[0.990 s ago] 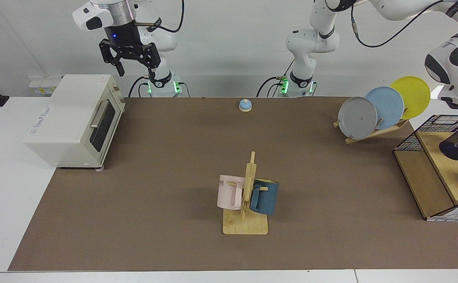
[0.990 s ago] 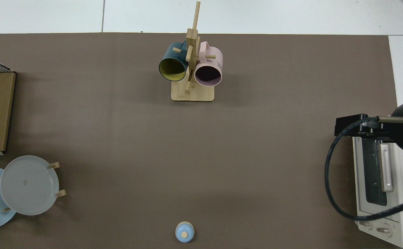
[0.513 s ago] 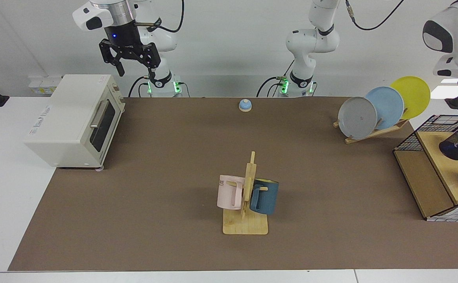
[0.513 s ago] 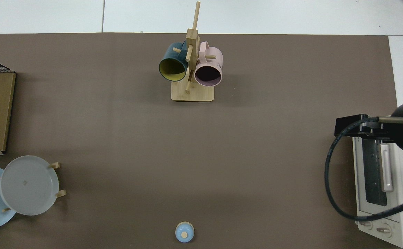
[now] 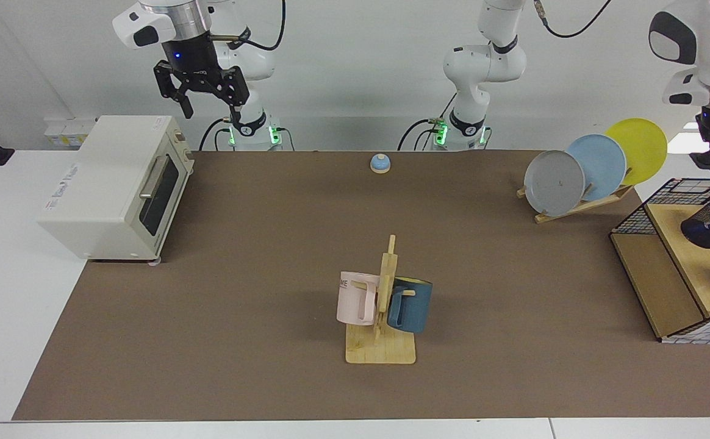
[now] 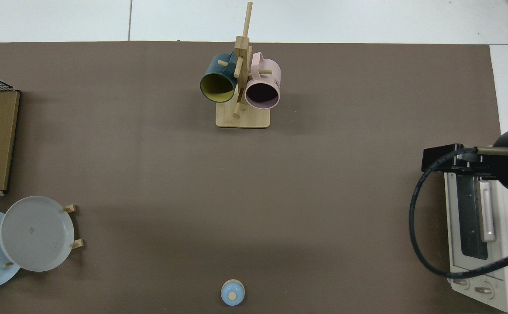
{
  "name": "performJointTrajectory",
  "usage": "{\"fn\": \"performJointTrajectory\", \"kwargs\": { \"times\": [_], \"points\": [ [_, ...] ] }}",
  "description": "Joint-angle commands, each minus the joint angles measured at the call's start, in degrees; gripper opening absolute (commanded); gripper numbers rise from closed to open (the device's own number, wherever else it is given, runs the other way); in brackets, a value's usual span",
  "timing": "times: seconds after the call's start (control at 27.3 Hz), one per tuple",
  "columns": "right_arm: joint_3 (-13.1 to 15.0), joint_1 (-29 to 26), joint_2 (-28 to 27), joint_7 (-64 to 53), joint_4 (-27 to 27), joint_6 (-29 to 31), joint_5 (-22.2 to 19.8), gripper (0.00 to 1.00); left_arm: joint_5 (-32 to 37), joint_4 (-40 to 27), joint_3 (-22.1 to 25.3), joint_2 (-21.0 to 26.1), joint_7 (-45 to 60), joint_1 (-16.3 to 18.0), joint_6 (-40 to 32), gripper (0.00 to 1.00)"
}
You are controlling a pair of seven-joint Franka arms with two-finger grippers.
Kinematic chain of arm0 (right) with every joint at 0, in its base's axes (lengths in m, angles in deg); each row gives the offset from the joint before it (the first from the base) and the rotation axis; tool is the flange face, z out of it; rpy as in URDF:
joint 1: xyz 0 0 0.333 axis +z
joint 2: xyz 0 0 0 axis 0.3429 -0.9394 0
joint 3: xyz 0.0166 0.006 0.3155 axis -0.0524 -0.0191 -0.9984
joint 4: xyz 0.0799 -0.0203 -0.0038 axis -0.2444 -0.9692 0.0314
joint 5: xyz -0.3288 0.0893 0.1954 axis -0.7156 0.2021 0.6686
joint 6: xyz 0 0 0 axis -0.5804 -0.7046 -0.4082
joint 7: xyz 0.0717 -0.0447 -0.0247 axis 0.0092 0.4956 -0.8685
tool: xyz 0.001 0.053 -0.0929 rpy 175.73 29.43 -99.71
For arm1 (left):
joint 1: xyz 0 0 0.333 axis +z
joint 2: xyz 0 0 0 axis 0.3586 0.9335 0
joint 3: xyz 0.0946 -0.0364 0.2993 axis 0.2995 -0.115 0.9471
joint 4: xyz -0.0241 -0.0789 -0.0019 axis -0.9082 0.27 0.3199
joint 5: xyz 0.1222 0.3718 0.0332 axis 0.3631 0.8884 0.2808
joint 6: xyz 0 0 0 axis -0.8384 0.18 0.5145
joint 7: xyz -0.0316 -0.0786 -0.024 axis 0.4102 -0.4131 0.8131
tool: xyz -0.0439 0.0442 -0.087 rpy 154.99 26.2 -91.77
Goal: Put markers into pen holder
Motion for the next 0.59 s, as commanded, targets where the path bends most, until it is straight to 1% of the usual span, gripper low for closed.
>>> {"fn": "performJointTrajectory", "kwargs": {
  "times": [0.0, 0.07, 0.11, 0.29, 0.37, 0.44, 0.55],
  "points": [
    [-0.5, -1.0, 1.1, 0.7, -1.2, 0.2, 1.1, 1.00, -8.8, -1.0, -1.9, -2.1, 15.7, 0.3, -3.5, 0.56],
    [-0.5, -1.0, 1.0, 0.7, -1.2, 0.2, 1.1, 1.00, -11.3, -1.0, -3.4, -2.6, 22.5, 0.4, -3.9, 0.96],
    [-0.5, -1.0, 1.0, 0.7, -1.2, 0.2, 1.1, 1.00, -12.1, -1.1, -4.1, -2.7, 25.6, 0.4, -3.9, 1.00],
    [-0.5, -1.0, 1.0, 0.7, -1.2, 0.2, 1.1, 1.00, -13.9, -1.1, -7.9, -3.1, 39.7, 0.4, -5.7, 1.00],
    [-0.5, -1.0, 1.0, 0.7, -1.2, 0.2, 1.1, 1.00, -14.0, -1.1, -8.4, -3.2, 45.8, 0.4, -6.5, 1.00],
    [-0.5, -1.0, 1.0, 0.7, -1.2, 0.2, 1.1, 1.00, -15.5, -0.7, -8.7, -2.8, 47.8, 0.5, -6.3, 1.00],
    [-0.5, -1.0, 1.0, 0.7, -1.2, 0.2, 1.1, 1.00, -21.8, 3.3, -8.1, -1.1, 48.6, 0.7, -8.9, 1.00]
  ]
}}
